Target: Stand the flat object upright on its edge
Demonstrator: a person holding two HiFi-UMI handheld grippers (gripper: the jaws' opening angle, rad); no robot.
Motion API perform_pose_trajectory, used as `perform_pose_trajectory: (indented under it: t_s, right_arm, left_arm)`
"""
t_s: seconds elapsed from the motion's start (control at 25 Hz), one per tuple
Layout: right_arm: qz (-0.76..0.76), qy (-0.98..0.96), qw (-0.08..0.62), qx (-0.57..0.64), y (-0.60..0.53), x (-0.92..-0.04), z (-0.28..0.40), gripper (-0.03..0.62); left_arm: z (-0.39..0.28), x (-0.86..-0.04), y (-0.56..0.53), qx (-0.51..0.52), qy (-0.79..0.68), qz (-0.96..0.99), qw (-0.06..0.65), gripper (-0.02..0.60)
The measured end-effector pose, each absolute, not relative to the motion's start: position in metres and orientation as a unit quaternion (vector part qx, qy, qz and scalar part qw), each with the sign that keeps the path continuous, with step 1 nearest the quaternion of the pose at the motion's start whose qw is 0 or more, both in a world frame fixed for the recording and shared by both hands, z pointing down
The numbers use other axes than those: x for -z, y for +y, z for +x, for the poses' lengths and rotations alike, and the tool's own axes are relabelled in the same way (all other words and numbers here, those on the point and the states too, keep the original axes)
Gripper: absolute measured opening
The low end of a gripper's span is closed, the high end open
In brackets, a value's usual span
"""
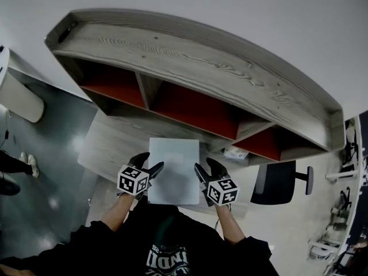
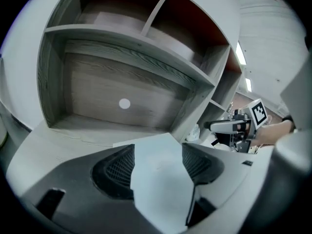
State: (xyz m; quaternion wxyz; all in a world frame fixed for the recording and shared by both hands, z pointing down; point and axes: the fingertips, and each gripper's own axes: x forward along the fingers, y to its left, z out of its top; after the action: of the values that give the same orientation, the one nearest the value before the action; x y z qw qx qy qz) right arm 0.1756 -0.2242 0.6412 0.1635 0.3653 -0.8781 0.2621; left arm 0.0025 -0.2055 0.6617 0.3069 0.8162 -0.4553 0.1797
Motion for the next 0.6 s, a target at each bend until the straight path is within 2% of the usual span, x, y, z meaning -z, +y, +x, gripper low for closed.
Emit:
perform_pose_trajectory:
  t_s: [0.28,0.6]
  right_arm:
    - [0.357,-0.860,0.177,-0.318,-0.223,-0.673,0.177,0.239]
    - [0.328,-0.833,0.211,-0.391,-0.217,-0.723,0.179,0.247]
  left_arm:
    - [-0.005,-0.688,-0.198,-0.178,-0.449,0.793,0.372,0.357]
    - [-0.013,-0.725,-0.185,-0.173,-0.443,0.760,0.443,0.367]
